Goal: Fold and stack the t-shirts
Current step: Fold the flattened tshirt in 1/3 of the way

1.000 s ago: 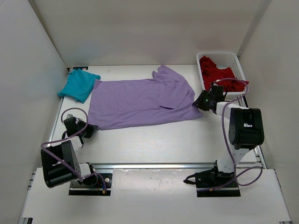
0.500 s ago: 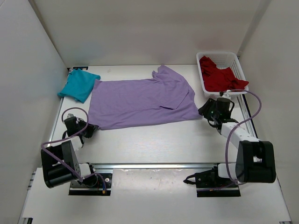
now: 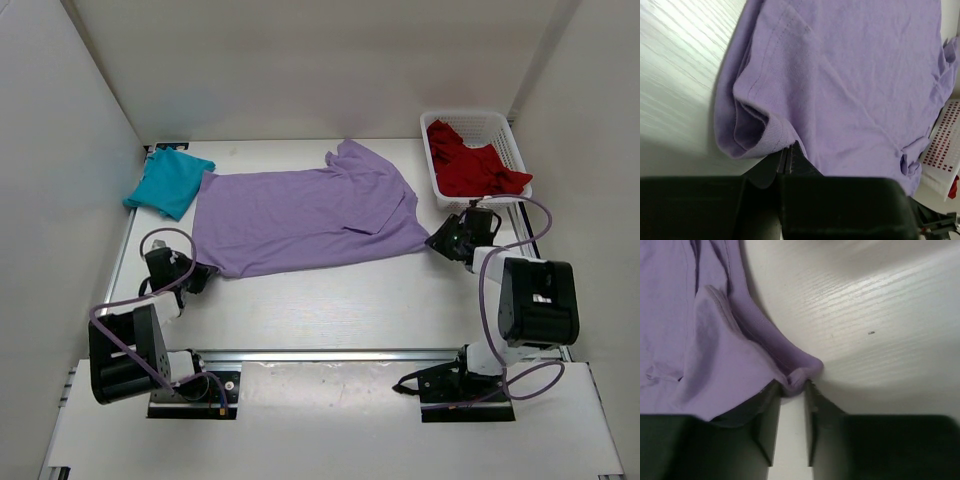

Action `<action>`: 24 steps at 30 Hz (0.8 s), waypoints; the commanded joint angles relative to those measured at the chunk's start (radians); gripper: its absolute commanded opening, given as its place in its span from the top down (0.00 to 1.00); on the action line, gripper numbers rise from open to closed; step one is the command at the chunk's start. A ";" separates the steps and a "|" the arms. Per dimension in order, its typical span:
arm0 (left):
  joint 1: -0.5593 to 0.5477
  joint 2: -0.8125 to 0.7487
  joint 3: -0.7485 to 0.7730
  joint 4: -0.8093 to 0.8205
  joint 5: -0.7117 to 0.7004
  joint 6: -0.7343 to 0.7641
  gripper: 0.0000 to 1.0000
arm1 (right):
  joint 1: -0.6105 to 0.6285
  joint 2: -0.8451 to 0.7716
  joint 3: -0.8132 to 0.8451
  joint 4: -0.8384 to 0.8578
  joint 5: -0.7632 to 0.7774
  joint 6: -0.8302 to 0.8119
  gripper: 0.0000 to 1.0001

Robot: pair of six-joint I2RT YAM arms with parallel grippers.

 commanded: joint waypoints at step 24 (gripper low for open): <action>0.168 -0.570 -0.112 -0.586 0.111 0.215 0.98 | -0.004 -1.030 -0.427 -0.572 0.108 0.229 0.92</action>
